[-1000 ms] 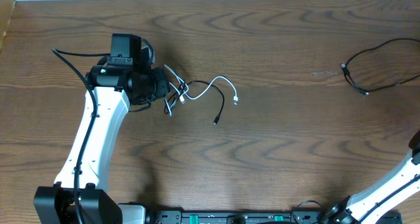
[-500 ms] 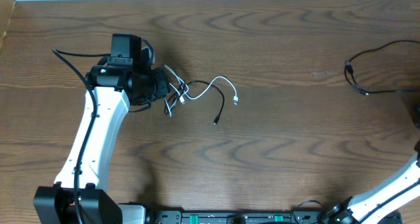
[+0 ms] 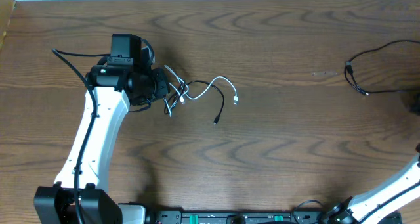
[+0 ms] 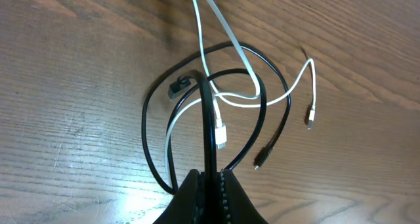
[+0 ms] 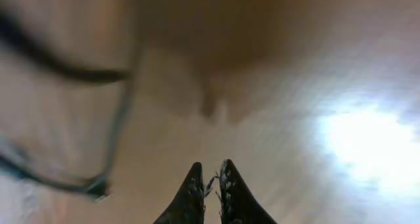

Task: Untangle cables

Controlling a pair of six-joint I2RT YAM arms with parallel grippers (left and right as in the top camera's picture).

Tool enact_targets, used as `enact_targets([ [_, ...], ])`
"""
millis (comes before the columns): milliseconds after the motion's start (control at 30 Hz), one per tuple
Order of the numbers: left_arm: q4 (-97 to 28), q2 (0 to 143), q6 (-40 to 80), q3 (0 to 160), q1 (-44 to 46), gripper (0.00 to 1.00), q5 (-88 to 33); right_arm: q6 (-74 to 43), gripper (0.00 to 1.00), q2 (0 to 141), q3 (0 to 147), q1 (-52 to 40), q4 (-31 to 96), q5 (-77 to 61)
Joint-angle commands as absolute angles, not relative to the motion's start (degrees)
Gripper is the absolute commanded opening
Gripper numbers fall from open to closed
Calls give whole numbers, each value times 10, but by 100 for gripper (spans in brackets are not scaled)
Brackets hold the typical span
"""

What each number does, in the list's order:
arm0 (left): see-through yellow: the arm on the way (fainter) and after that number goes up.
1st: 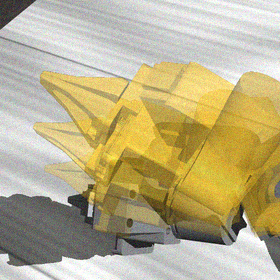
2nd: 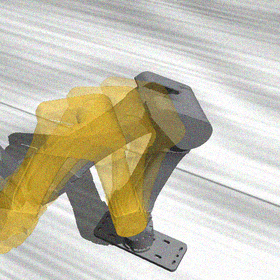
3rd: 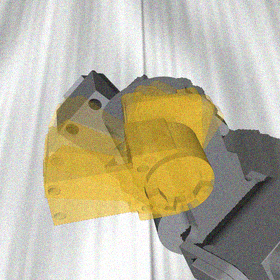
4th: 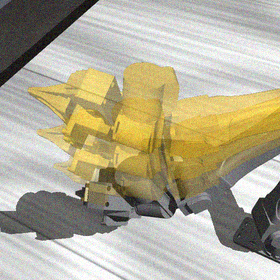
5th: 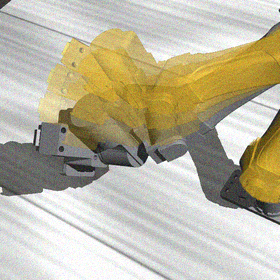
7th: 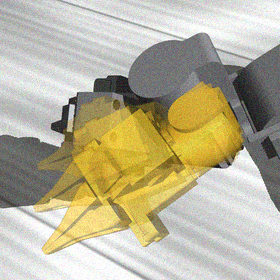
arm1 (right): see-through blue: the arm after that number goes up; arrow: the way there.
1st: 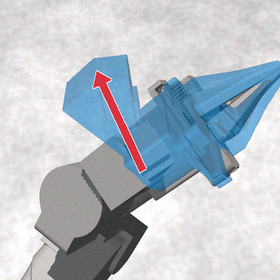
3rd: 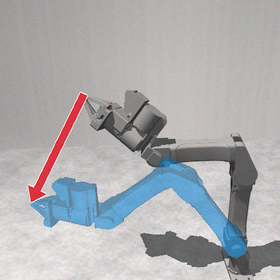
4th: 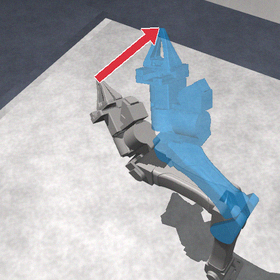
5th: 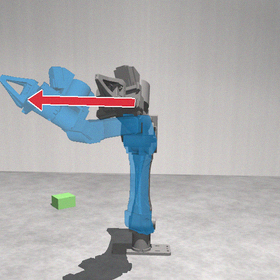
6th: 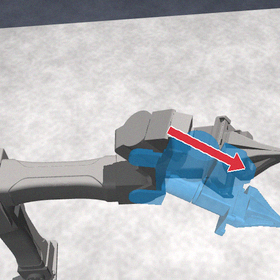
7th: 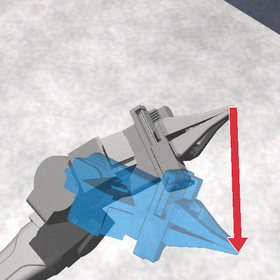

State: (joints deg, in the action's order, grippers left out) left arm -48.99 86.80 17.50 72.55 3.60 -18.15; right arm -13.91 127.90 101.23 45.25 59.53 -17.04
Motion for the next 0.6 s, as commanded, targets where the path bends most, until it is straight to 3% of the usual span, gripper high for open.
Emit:
enact_targets([
  [0,-488,870,163,721,36,8,-188,-115,6,1226,1030,427,596,-199],
  [367,-474,870,163,721,40,8,-191,-77,10,1135,1031,307,601,-193],
  [567,-405,870,129,721,91,8,-297,-7,19,1136,1030,190,596,-229],
])
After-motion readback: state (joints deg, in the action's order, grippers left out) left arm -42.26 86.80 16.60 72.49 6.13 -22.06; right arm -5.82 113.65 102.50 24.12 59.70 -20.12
